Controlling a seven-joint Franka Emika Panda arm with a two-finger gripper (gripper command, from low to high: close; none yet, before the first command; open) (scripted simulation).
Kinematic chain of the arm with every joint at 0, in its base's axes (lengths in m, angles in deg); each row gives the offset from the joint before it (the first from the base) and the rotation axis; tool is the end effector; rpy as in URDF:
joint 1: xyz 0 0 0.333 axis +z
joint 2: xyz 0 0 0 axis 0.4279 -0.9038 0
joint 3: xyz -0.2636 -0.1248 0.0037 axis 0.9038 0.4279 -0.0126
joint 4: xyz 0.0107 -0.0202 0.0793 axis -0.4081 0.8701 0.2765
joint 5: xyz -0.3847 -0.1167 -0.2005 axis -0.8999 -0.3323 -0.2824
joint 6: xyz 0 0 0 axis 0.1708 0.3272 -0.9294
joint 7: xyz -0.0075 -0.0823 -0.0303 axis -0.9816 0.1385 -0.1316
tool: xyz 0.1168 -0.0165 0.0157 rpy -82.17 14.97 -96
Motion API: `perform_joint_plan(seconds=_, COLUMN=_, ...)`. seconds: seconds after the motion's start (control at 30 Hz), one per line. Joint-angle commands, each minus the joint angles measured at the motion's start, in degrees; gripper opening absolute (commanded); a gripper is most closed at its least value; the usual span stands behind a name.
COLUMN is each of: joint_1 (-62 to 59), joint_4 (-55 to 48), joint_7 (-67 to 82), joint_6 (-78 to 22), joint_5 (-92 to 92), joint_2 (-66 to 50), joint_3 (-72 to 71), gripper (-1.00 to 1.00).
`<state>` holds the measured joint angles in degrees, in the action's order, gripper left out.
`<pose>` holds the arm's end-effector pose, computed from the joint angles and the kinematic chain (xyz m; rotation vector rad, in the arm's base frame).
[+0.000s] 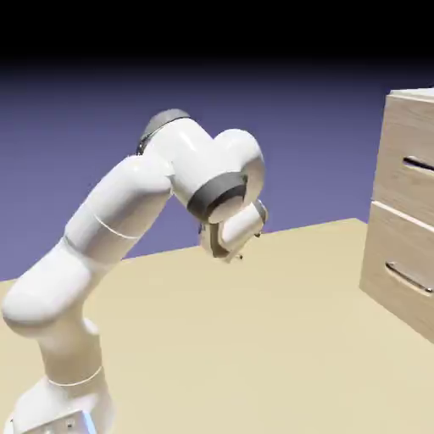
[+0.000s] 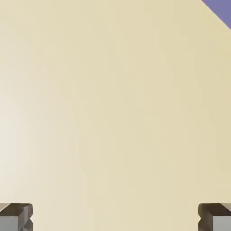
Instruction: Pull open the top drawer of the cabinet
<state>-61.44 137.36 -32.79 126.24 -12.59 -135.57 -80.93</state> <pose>0.5193 0.3439 0.2069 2.4077 1.6940 1.0127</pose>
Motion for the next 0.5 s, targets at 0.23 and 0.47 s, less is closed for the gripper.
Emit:
perform_joint_plan(seconds=0.23, joint_1=-7.3, joint_4=-8.3, joint_7=3.0, joint_6=-3.7, joint_5=-19.9, joint_2=-15.7, joint_3=-12.9, gripper=0.00)
perform_joint_plan(seconds=0.47, joint_1=-13.7, joint_4=-15.5, joint_7=5.6, joint_6=-7.0, joint_5=-37.4, joint_2=-29.5, joint_3=-24.2, gripper=0.00)
